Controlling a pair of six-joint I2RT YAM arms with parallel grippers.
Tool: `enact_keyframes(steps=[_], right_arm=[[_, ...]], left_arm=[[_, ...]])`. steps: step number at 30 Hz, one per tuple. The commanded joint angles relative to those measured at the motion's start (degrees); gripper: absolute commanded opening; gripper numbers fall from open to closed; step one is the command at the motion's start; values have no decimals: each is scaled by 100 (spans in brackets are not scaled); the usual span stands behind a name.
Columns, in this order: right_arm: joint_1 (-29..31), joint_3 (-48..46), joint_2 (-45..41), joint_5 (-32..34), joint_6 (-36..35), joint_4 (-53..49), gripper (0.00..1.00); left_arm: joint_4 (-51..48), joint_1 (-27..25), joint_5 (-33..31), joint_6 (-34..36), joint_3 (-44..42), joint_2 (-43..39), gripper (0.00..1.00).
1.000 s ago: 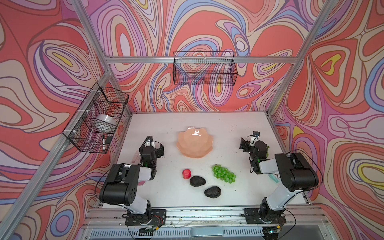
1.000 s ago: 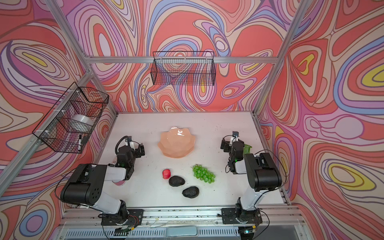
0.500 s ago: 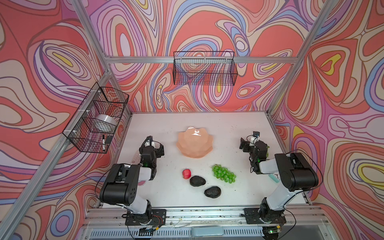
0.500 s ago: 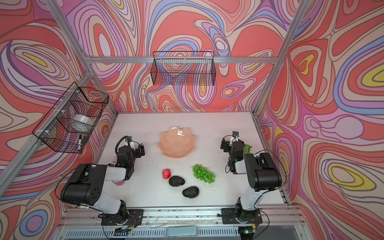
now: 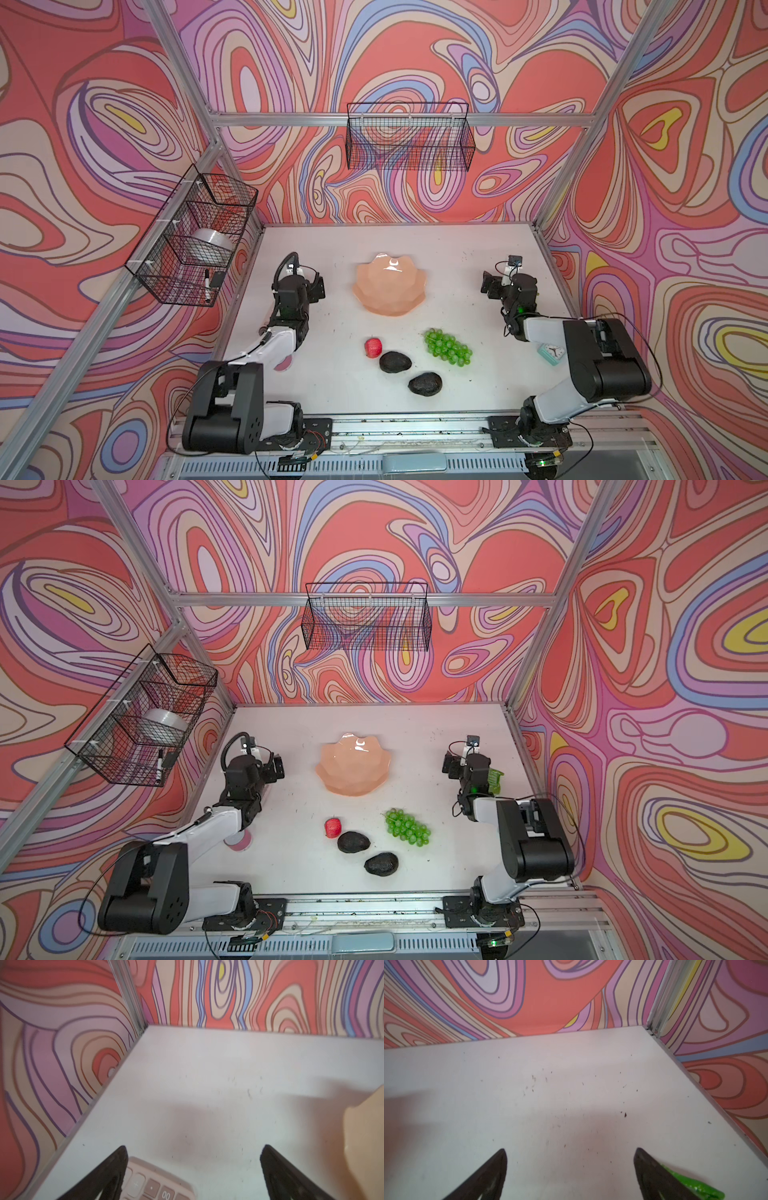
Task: Place and organize the fake fruits in the fruit bowl
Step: 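Reach the right gripper down toward the avocado nearest the robot while raising the left arm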
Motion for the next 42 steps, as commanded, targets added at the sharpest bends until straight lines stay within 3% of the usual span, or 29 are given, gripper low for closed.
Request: enact_keyframes(steps=[1, 6, 8, 10, 13, 16, 20, 25, 32, 35, 38, 42], right_arm=[[-48, 870, -726, 225, 1721, -2062, 98], [-44, 1492, -1001, -933, 1837, -3500, 96], [1, 1718, -1179, -1126, 2083, -4297, 93], [218, 1869, -1479, -812, 2064, -5152, 93], [905, 1980, -1960, -341, 1715, -6091, 93], [1684, 2021, -2272, -345, 1433, -6771, 92], [3097, 2009, -2404, -146, 1223, -7524, 92], [4627, 1642, -2323, 2, 1556, -7920, 91], [6250, 1273, -1834, 310, 3663, -7569, 90], [7150, 1393, -1485, 874, 4270, -7724, 91], [7736, 1387, -1221, 1075, 4489, -7716, 93], [8027, 1194, -1131, 1315, 4626, -7770, 94]], left_arm=[[-2231, 10, -298, -1025, 603, -792, 100], [-2052, 10, -82, -886, 483, -1709, 100], [-2184, 10, -139, -886, 681, -1767, 100], [-2530, 10, -237, -932, 1073, -1628, 100], [-2976, 10, -190, -956, 1538, -1366, 100], [-3271, 19, 56, -1020, 1755, -1190, 99], [-3494, 28, 406, -1109, 1846, -1161, 99], [-3556, 30, 264, -1068, 1811, -1366, 100], [-3563, 34, 197, -1089, 1747, -1497, 100], [-3562, 36, 189, -1088, 1732, -1501, 100], [-3565, 37, 227, -1115, 1734, -1484, 100], [-3565, 37, 251, -1114, 1721, -1518, 100]])
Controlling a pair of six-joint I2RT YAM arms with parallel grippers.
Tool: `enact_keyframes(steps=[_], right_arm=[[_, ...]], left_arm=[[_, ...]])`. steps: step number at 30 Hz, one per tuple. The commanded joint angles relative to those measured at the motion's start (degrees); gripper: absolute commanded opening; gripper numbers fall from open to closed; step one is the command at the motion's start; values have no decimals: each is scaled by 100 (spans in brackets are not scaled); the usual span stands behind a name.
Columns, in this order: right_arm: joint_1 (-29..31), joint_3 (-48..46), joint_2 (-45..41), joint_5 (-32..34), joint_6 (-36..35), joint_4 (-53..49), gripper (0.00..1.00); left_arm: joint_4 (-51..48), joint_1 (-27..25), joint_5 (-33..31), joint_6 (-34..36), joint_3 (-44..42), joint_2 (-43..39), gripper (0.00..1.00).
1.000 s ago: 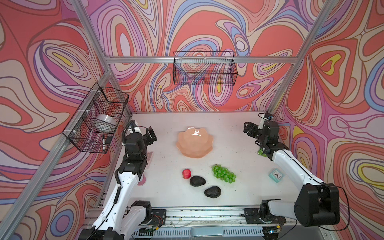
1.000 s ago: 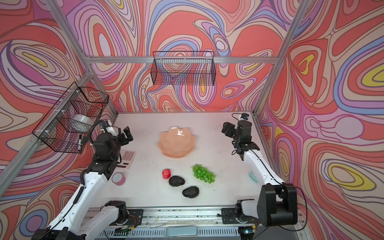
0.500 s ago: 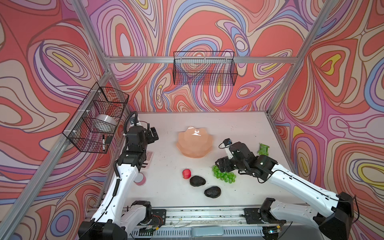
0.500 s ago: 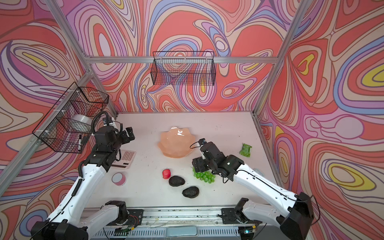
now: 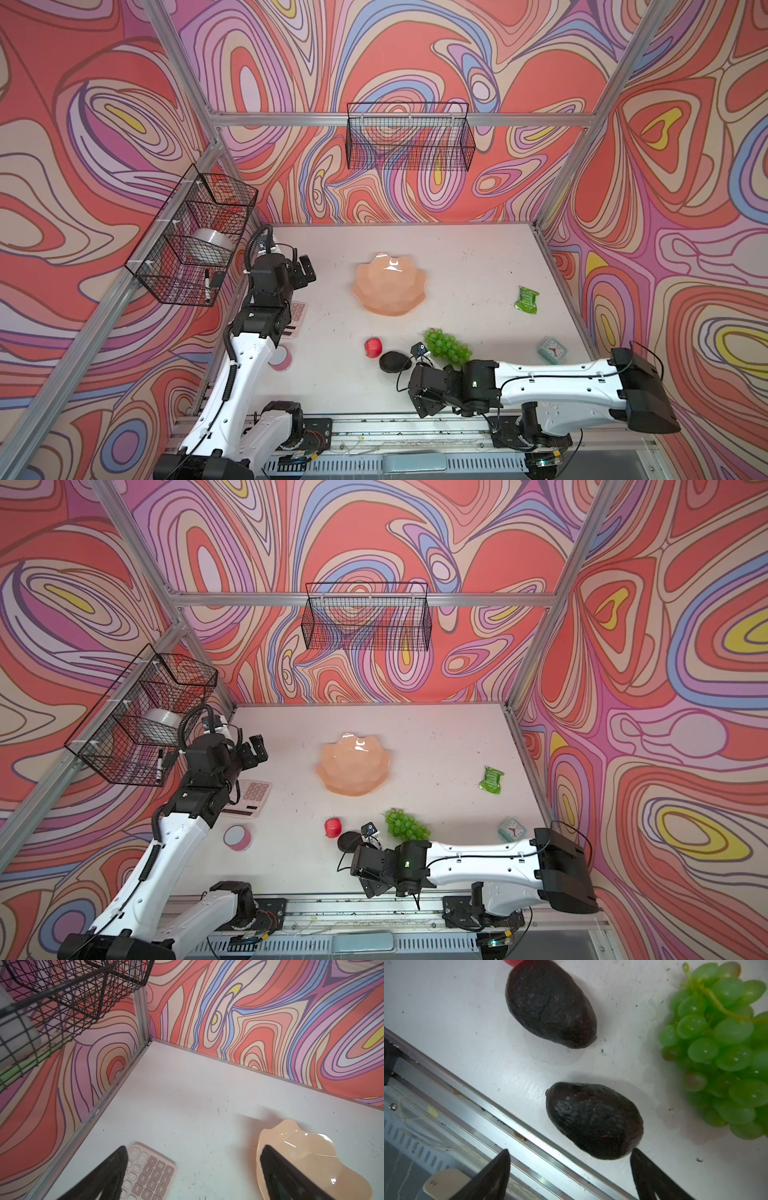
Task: Place and organize the fake fruits in the fruit bowl
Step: 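Reach the right gripper down toward the avocado nearest the robot while raising the left arm, then close the right gripper on the nearer avocado and lift it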
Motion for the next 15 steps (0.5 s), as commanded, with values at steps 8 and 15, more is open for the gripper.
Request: enact_keyframes(steps=[8, 15], right_arm=[[100, -67, 13, 1110, 132, -537, 96], [48, -270, 164, 840, -671, 48, 98]], left_arm=[[-92, 37, -39, -102, -23, -136, 100], [-92, 37, -61, -96, -35, -118, 100]])
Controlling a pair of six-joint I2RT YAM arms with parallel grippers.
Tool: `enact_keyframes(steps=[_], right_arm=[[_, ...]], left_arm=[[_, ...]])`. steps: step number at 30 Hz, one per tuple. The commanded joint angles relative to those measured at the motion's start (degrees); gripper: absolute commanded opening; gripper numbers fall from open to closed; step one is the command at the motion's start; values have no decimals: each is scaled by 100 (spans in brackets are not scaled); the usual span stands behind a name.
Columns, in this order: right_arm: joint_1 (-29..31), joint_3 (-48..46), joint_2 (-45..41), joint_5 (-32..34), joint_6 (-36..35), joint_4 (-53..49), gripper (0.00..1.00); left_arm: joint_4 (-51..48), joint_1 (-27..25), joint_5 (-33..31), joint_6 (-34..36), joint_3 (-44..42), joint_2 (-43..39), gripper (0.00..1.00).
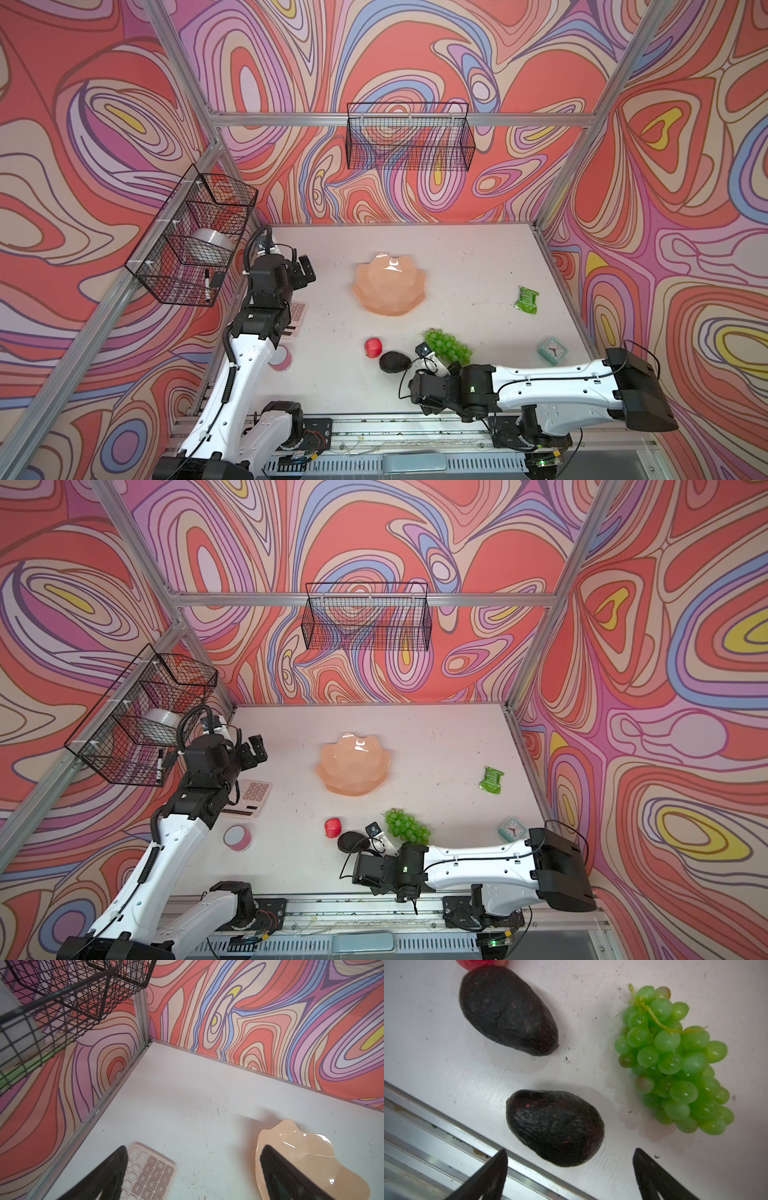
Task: Place and organize the fake fruits in the fruit bowl
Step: 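Close the right gripper on the nearer avocado and lift it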
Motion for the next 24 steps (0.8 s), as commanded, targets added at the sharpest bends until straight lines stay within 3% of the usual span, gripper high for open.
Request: enact_keyframes(steps=[1, 8, 15, 20, 24], right_arm=[[-94, -171, 102, -97, -558, 330, 98], [-980, -220, 202, -545, -1189, 700, 97], [-1145, -144, 693, -1059, -1362, 1061, 92], [-1145, -287, 776, -1351, -1044, 1455, 78], [-1145, -168, 797, -1229, -960, 1350, 59]], left_arm=[[-79, 37, -52, -84, -33, -66, 100], [-79, 37, -107, -80, -32, -83, 100], [-79, 37, -152, -54, -41, -63, 100], [-81, 37, -143, -71, -41, -24, 100], [-81, 37, -117, -80, -11, 34, 100]])
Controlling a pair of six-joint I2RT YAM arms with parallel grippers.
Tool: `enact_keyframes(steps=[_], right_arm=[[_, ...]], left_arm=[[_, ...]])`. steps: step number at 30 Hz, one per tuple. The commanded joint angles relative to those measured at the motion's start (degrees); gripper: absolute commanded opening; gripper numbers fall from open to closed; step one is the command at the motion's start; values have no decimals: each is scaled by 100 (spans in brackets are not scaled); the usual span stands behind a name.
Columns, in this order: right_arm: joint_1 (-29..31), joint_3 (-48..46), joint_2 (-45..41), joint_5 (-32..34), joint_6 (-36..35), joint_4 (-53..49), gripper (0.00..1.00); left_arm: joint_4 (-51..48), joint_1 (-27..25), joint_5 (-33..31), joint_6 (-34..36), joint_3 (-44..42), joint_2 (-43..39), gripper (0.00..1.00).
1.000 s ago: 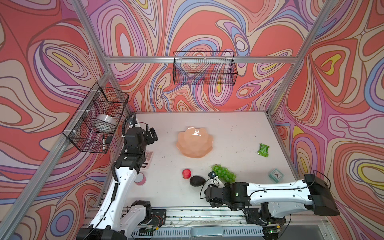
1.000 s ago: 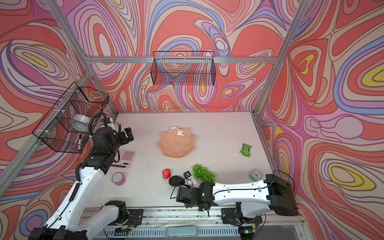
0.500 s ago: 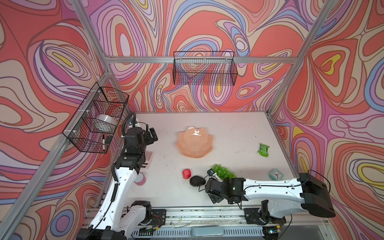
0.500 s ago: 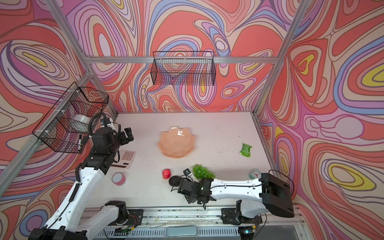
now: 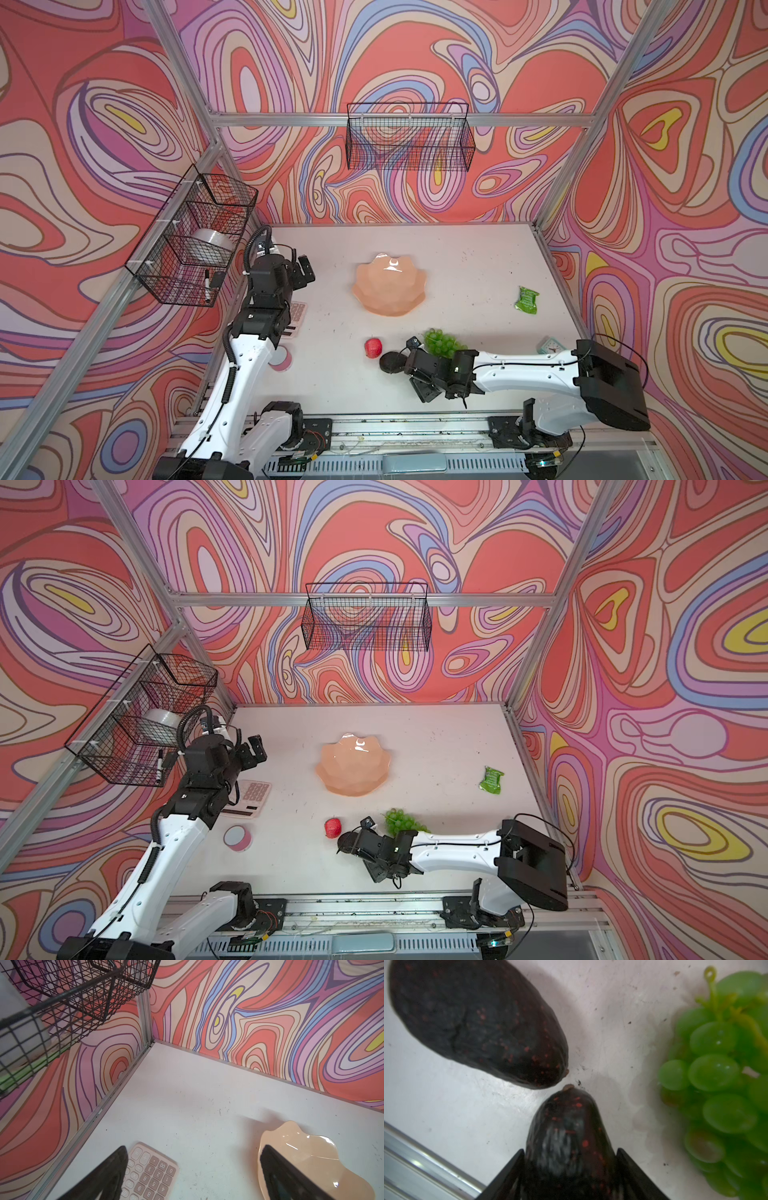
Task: Place and organize the fake fruits in the fruit bowl
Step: 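Close the right gripper on the nearer avocado and lift it, then carry the avocado over the peach bowl and lower it in with the right gripper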
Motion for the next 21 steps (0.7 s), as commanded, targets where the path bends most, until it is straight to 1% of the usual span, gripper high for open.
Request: enact_keyframes(steps=[1, 2, 4, 7, 8, 11, 13, 16, 21], right_arm=[[-21, 134, 2, -15, 146, 1, 57], [-26, 249, -74, 30, 168, -93, 54], [-89, 604, -252, 51, 164, -368, 51], [-264, 1272, -537, 159, 67, -789, 49], [-365, 1472, -594, 168, 15, -865, 49], [-953, 2070, -582, 83, -262, -953, 49], [-1376, 2357, -376, 15, -541, -763, 49], [-2125, 3074, 384, -228, -927, -434, 49], [-2700, 4345, 1876, -459, -1476, -95, 48]], left_arm=[[-230, 37, -30, -80, 5, 41, 100], [-254, 38, -34, -80, 5, 44, 100], [-256, 37, -45, -97, 6, 44, 100], [-246, 37, -44, -159, -17, 27, 100], [-246, 37, -35, -168, -17, 26, 100], [-268, 37, -82, -168, 4, 39, 100], [-337, 37, -193, -228, 26, 35, 100], [-273, 38, -236, -351, -46, -8, 100], [-325, 37, -267, -427, -73, -70, 100]])
